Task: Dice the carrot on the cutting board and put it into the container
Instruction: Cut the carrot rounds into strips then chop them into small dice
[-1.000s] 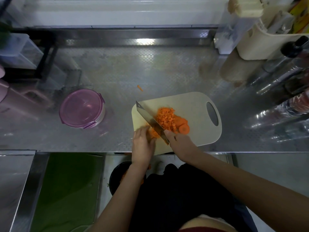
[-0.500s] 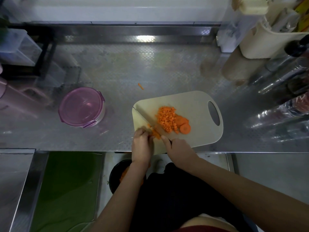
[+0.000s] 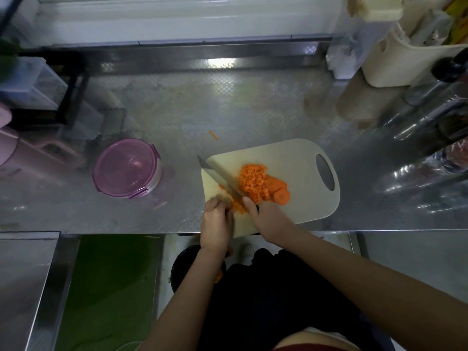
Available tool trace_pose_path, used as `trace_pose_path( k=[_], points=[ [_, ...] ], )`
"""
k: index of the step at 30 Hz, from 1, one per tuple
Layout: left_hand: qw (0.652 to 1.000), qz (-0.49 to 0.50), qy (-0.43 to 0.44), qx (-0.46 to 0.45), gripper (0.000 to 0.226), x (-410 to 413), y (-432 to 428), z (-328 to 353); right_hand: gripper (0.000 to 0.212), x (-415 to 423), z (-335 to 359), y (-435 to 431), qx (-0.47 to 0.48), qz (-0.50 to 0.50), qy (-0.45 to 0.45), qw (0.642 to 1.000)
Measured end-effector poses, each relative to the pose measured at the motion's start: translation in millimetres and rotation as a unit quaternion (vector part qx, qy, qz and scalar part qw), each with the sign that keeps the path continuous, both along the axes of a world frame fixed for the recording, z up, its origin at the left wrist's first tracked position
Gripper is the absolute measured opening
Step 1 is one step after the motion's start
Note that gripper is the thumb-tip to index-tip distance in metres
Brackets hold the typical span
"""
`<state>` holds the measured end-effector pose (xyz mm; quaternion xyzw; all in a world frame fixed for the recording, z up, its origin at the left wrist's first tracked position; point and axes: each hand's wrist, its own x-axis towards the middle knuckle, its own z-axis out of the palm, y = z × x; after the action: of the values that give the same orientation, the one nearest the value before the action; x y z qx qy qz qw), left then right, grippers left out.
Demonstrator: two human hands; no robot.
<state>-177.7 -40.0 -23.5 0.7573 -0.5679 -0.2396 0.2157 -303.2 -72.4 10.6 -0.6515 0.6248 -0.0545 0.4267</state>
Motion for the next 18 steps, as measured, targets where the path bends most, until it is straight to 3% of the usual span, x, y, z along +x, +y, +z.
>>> trace_pose_path(
  k=[11, 18],
  points=[
    [1.000, 0.011, 0.001, -0.003, 0.015, -4, 0, -3, 0.051, -21, 21, -13, -0.035, -0.041, -0.050, 0.997],
    [0.999, 0.011, 0.032, 0.039, 0.042, -4, -2, 7, 0.057, -24, 28, -4, 0.002, -0.033, -0.062, 0.998]
  ],
)
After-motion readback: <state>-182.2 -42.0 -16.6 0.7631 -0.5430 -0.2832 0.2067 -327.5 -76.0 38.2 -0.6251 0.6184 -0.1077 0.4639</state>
